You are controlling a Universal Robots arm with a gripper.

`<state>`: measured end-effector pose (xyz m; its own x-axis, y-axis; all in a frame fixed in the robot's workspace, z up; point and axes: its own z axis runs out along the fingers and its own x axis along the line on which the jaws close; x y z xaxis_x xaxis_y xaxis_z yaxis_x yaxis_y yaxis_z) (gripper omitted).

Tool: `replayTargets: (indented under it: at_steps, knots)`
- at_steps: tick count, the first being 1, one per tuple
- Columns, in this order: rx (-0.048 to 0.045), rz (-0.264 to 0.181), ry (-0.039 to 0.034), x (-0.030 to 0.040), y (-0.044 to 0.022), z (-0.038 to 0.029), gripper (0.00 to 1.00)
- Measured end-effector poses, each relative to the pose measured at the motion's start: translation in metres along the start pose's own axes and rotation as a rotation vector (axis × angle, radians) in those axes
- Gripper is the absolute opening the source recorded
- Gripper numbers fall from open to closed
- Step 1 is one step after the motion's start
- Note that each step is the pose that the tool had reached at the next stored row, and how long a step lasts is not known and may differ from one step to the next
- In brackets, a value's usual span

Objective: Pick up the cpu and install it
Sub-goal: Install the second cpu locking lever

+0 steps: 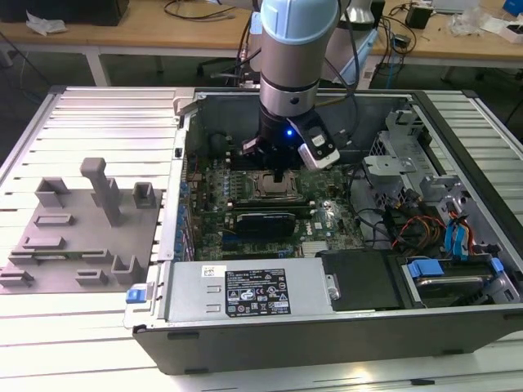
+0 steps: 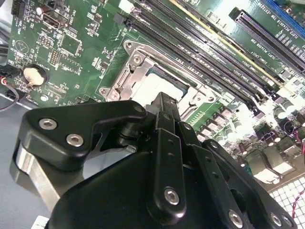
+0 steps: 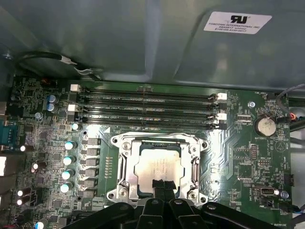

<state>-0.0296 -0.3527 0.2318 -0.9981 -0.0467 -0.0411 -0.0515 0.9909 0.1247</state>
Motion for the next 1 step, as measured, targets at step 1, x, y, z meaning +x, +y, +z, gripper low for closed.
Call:
replayTargets:
  at_steps: [1]
  knots:
    - [0.0, 0.0, 0.0, 0.0, 0.0, 0.0, 0.11]
